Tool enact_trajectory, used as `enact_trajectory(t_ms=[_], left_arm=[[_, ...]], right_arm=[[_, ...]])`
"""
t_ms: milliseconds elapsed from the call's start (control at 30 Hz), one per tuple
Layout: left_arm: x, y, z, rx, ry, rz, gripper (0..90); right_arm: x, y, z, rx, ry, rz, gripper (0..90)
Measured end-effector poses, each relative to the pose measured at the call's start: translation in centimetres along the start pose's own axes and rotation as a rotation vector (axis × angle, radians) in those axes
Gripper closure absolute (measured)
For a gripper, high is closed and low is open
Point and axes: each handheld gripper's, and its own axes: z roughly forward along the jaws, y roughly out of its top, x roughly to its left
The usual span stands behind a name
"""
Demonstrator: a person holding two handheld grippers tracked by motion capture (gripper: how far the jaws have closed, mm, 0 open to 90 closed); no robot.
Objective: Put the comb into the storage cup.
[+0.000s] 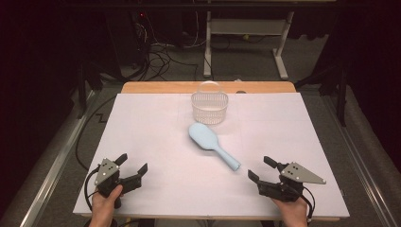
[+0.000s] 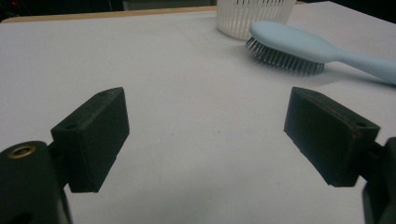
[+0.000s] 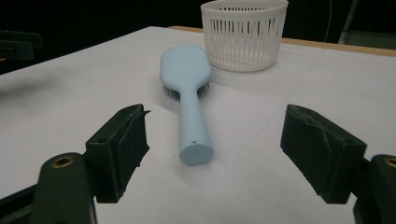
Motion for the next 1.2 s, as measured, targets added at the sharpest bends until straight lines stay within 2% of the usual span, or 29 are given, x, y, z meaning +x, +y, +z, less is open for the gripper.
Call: enact_trajectory(t_ms=[167,367,567,700,900,1033,1067,1200], left_arm=[[0.0,0.0,0.0,0.001,0.0,0.0,14.9],[0.0,0.0,0.0,0.0,0.0,0.001,14.9],[0.1,0.0,0.1,0.0,-0.012,-0.007,15.0],[0.1,0.0,0.1,0.001,-0.013,-0.005,15.0],[0.1,0.0,0.2,0.008,-0.015,-0.001,15.0],[0.4,0.0,0.0,0.004,-0.005,-0.012,15.0],[0.5,-0.1,0.0,0.004,-0.002,-0.014,15.0],[0.5,-0.1,0.0,0.002,0.003,-0.018,15.0]], right_arm=[[0.1,0.0,0.0,-0.007,0.0,-0.001,23.2],[0.6,0.2,0.6,-0.012,0.023,0.003,23.2],[1.7,0.3,2.0,-0.006,0.065,0.006,23.2],[2.1,0.4,2.5,-0.002,0.074,0.0,23.2],[2.3,0.6,3.5,-0.004,0.085,0.002,23.2],[2.4,0.7,4.5,0.02,0.103,-0.006,23.1],[2.5,1.0,4.9,0.016,0.117,-0.006,22.9],[2.7,1.4,5.3,0.006,0.123,-0.011,22.7]])
